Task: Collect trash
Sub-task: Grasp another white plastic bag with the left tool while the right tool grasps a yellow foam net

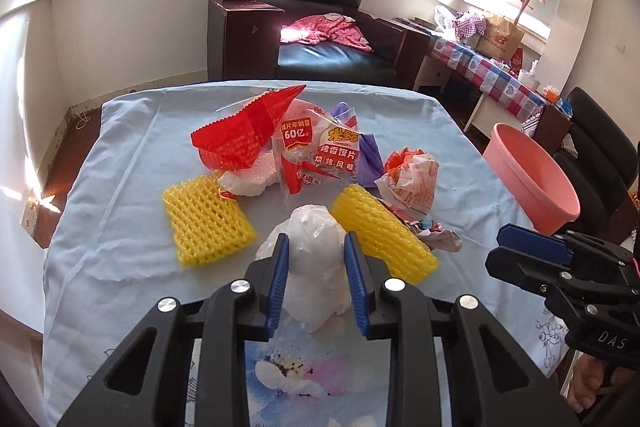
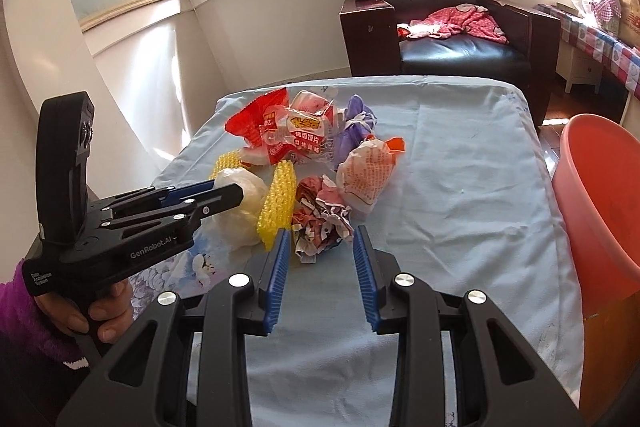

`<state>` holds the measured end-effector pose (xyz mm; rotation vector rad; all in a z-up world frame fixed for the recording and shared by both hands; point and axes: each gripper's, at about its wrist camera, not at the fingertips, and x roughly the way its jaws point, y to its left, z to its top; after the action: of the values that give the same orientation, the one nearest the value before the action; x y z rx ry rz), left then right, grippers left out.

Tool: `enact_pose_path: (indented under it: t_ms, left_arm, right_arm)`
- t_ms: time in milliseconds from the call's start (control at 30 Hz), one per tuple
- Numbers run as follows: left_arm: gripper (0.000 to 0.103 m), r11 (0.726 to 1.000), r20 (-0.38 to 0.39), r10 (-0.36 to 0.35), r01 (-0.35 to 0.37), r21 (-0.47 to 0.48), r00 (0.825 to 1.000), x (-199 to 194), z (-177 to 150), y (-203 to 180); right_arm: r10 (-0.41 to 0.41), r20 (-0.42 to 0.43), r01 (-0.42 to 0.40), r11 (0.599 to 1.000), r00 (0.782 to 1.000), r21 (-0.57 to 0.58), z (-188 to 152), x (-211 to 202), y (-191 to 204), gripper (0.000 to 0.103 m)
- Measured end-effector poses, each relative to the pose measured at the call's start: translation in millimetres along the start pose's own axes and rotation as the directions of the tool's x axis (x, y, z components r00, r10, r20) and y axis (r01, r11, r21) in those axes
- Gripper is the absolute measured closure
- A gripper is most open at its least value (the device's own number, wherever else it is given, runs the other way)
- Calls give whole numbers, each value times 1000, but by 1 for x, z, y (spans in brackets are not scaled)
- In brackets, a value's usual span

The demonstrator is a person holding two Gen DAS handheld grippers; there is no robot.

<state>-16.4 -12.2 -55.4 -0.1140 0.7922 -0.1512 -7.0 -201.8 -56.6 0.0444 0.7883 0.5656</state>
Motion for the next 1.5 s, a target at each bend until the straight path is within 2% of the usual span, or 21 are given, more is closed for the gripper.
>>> enact_pose_path:
  t_ms: [133, 433, 800, 900, 1000, 1233, 1500]
  left_arm:
    - [83, 1000, 23, 2, -2, 25, 1000, -6, -2, -2]
    - [84, 1000, 48, 11, -11, -3, 999, -18, -1, 11]
    - [84, 999, 29, 17, -16, -42, 999, -16, -6, 20]
    - [84, 999, 29, 17, -16, -41, 999, -15, -6, 20]
    - [84, 999, 29, 16, -15, -41, 999, -15, -6, 20]
    - [84, 999, 42, 18, -16, -38, 999, -19, -4, 17]
    - [84, 999, 75, 7, -4, -45, 997, -27, 1, 12]
  right_arm:
    - [12, -22, -12, 1000, 1000, -19, 1, 6, 6, 70]
    - [61, -26, -62, 997, 998, -56, 8, 18, 25, 70]
    - [31, -59, -35, 997, 998, -75, 8, 37, 33, 70]
    - [31, -69, -36, 997, 997, -75, 7, 38, 32, 83]
    - [35, -75, -41, 996, 997, -74, 6, 39, 31, 90]
    - [77, -28, -79, 994, 997, -70, 7, 23, 28, 92]
    - [82, 38, -80, 996, 996, -48, 10, 0, 20, 92]
